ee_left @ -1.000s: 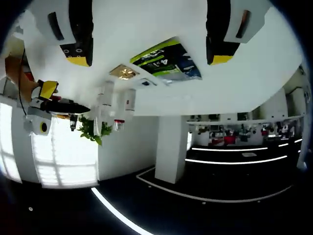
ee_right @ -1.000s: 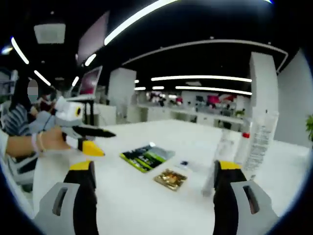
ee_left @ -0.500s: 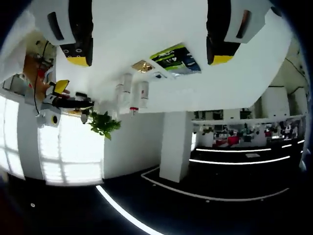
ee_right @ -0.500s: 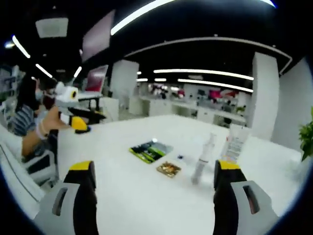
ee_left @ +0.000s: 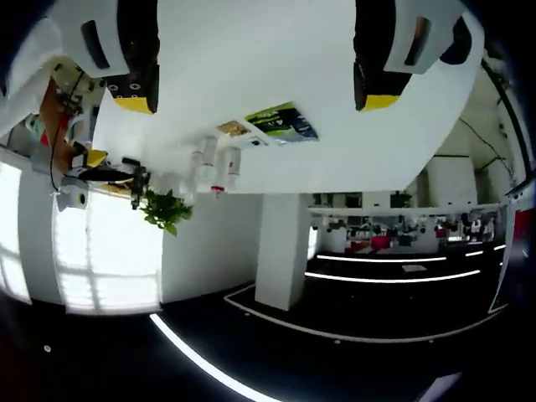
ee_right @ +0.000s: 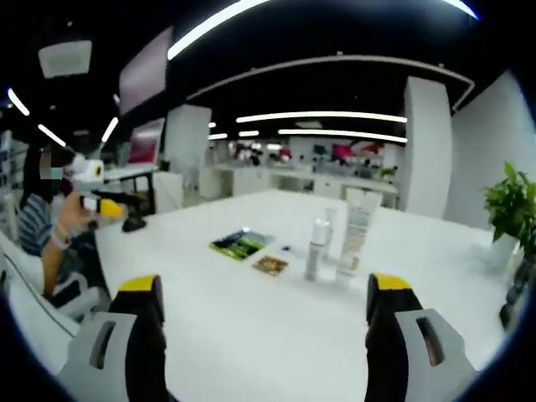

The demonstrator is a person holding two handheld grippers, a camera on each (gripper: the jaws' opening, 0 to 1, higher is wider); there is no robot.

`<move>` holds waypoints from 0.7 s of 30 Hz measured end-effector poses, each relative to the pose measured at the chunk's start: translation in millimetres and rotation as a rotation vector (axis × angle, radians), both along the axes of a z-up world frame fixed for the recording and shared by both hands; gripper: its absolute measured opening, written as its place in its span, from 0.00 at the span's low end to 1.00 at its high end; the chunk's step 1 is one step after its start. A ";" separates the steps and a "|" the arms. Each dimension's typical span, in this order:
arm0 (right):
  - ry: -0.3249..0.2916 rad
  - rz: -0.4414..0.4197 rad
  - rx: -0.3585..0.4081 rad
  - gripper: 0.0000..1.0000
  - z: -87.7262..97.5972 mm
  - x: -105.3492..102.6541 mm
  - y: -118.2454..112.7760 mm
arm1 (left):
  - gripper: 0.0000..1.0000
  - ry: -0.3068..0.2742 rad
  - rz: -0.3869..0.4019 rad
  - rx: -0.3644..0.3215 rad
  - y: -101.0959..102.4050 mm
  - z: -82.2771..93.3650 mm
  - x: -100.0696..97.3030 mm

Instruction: Arrange the skincare products in the storage area until every visible bottle or jar stands upright without overlapping.

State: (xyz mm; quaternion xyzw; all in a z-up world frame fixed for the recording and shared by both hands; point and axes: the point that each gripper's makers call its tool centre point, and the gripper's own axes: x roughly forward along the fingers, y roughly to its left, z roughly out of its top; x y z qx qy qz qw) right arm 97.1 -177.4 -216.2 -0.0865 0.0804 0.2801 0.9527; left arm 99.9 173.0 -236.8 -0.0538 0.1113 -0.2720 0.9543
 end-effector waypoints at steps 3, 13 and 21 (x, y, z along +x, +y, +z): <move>-0.047 -0.021 0.044 1.00 8.1 -12.4 -7.0 | 1.00 0.030 0.021 0.014 8.8 -11.9 -8.3; -0.048 -0.058 0.065 1.00 2.5 -25.4 -12.9 | 1.00 0.023 0.068 0.018 25.0 -14.9 -25.2; -0.021 -0.057 0.130 1.00 -10.1 -31.0 -7.0 | 1.00 -0.034 0.108 -0.022 26.0 -4.9 -40.2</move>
